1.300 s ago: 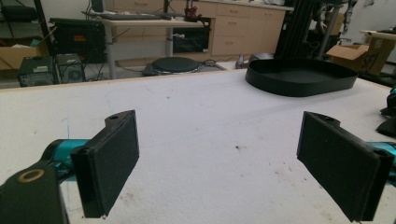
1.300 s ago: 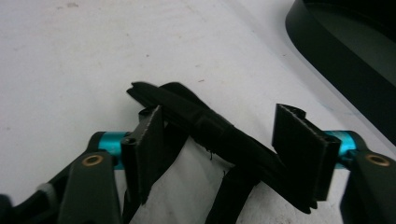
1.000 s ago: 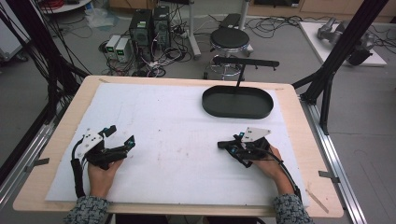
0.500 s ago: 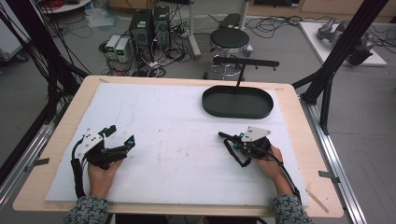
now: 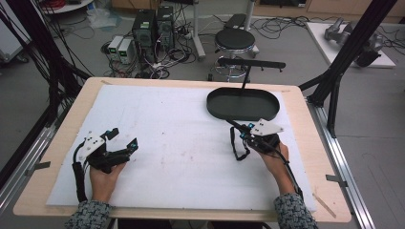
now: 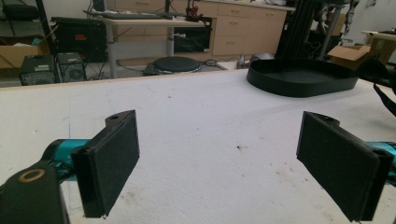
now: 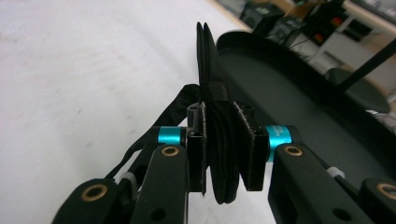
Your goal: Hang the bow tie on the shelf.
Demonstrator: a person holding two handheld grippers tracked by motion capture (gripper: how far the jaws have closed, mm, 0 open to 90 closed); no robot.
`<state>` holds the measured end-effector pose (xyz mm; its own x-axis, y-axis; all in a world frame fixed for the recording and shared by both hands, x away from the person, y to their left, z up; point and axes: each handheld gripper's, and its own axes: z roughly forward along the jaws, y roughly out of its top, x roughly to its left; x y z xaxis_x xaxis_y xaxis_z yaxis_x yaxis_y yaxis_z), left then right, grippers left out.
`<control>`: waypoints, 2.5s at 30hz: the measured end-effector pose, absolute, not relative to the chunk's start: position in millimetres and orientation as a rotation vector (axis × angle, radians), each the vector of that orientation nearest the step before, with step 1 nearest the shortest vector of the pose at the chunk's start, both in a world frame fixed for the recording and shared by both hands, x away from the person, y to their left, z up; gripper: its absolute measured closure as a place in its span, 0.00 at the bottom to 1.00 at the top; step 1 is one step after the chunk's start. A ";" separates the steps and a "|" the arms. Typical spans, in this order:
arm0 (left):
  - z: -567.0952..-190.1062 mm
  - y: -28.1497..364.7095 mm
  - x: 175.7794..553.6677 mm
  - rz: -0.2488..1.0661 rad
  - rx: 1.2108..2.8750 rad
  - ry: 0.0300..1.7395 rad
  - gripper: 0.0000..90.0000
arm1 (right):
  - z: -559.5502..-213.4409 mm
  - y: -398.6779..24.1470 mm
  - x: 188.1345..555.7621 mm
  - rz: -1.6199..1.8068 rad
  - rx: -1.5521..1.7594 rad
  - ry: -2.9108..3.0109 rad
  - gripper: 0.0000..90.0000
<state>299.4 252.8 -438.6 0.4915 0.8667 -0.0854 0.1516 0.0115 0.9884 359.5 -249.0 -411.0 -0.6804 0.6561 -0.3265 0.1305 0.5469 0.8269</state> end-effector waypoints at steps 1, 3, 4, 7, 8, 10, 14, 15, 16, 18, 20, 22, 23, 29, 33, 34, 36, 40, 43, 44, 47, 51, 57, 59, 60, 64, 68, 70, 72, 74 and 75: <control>-438.5 252.9 299.3 0.711 1.476 0.936 0.15 | -407.5 -247.5 360.2 1.073 0.646 2.134 0.85; -438.1 253.5 299.0 0.712 1.476 0.932 0.15 | -403.9 -246.1 361.4 1.076 0.654 2.118 0.85; -438.1 253.5 298.8 0.714 1.471 0.934 0.15 | -403.9 -246.1 361.4 1.076 0.654 2.118 0.85; -438.2 253.9 298.8 0.714 1.468 0.936 0.15 | -395.2 -241.9 365.1 1.085 0.671 2.082 0.85; -438.2 253.9 298.8 0.714 1.468 0.936 0.15 | -393.4 -241.3 366.7 1.090 0.661 2.079 0.85; -438.2 253.8 298.9 0.714 1.468 0.935 0.15 | -391.1 -240.3 367.2 1.089 0.670 2.074 0.85; -438.4 254.3 299.2 0.701 1.466 0.936 0.15 | -379.7 -234.2 373.8 1.085 0.668 2.053 0.85; -438.4 254.3 299.3 0.699 1.464 0.938 0.15 | -379.7 -234.2 373.8 1.085 0.668 2.053 0.85; -438.4 254.7 299.3 0.702 1.464 0.937 0.15 | -374.0 -231.1 376.8 1.093 0.663 2.034 0.85; -438.3 254.8 299.3 0.701 1.462 0.937 0.15 | -369.1 -228.5 380.2 1.101 0.663 2.025 0.85; -438.3 254.8 299.2 0.701 1.462 0.935 0.15 | -365.2 -225.1 383.2 1.101 0.647 2.012 0.85; -438.4 254.7 299.4 0.700 1.460 0.934 0.15 | -363.5 -223.7 384.3 1.109 0.652 2.010 0.85; -438.4 254.7 299.4 0.700 1.459 0.934 0.15 | -362.0 -222.7 386.2 1.113 0.644 2.006 0.85; -438.4 254.9 299.5 0.699 1.455 0.934 0.15 | -351.8 -214.5 398.7 1.158 0.648 1.975 0.85; -438.2 255.1 299.4 0.696 1.452 0.934 0.15 | -344.1 -210.0 407.6 1.170 0.641 1.953 0.85; -438.4 255.1 299.5 0.698 1.450 0.934 0.15 | -344.1 -210.0 407.6 1.170 0.641 1.953 0.85; -438.2 255.3 299.4 0.695 1.450 0.933 0.15 | -338.9 -205.6 415.3 1.170 0.645 1.940 0.85; -438.2 255.2 299.3 0.693 1.448 0.930 0.15 | -333.4 -201.1 422.7 1.175 0.634 1.908 0.85; -438.3 255.5 299.6 0.690 1.446 0.927 0.15 | -324.5 -197.7 433.2 1.189 0.653 1.880 0.85; -438.3 255.6 299.7 0.689 1.445 0.927 0.15 | -324.5 -197.7 433.2 1.189 0.653 1.880 0.85; -438.3 255.7 299.7 0.684 1.442 0.930 0.15 | -317.1 -194.8 442.7 1.223 0.681 1.857 0.85; -438.2 255.7 299.7 0.681 1.439 0.931 0.15 | -313.8 -190.5 448.4 1.248 0.687 1.845 0.85; -438.3 255.6 299.8 0.679 1.440 0.927 0.15 | -309.1 -183.2 456.2 1.242 0.684 1.829 0.85; -438.5 255.7 300.0 0.680 1.447 0.927 0.15 | -307.1 -181.4 457.9 1.235 0.690 1.819 0.84; -438.8 255.4 300.3 0.683 1.446 0.935 0.15 | -306.3 -180.4 459.1 1.235 0.692 1.823 0.84; -439.0 256.0 300.8 0.677 1.439 0.940 0.15 | -305.0 -178.7 463.8 1.215 0.701 1.804 0.84; -438.9 256.0 300.6 0.675 1.438 0.941 0.15 | -307.5 -179.3 470.8 1.190 0.738 1.780 0.84; -438.7 256.2 300.4 0.674 1.438 0.938 0.15 | -307.8 -178.7 472.1 1.173 0.743 1.778 0.84; -438.8 256.2 300.5 0.673 1.438 0.936 0.15 | -307.9 -178.2 474.0 1.172 0.753 1.767 0.84; -438.8 256.2 300.5 0.673 1.439 0.934 0.15 | -308.1 -178.3 474.9 1.166 0.760 1.763 0.84; -438.7 256.2 300.4 0.673 1.439 0.936 0.15 | -308.9 -178.0 477.2 1.150 0.767 1.768 0.84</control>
<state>300.4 256.2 -438.7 0.5037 0.8545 -0.1271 0.1514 0.0576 0.9868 477.2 -178.0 -308.9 -0.4340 0.8376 -0.3317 0.0365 0.3842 0.9225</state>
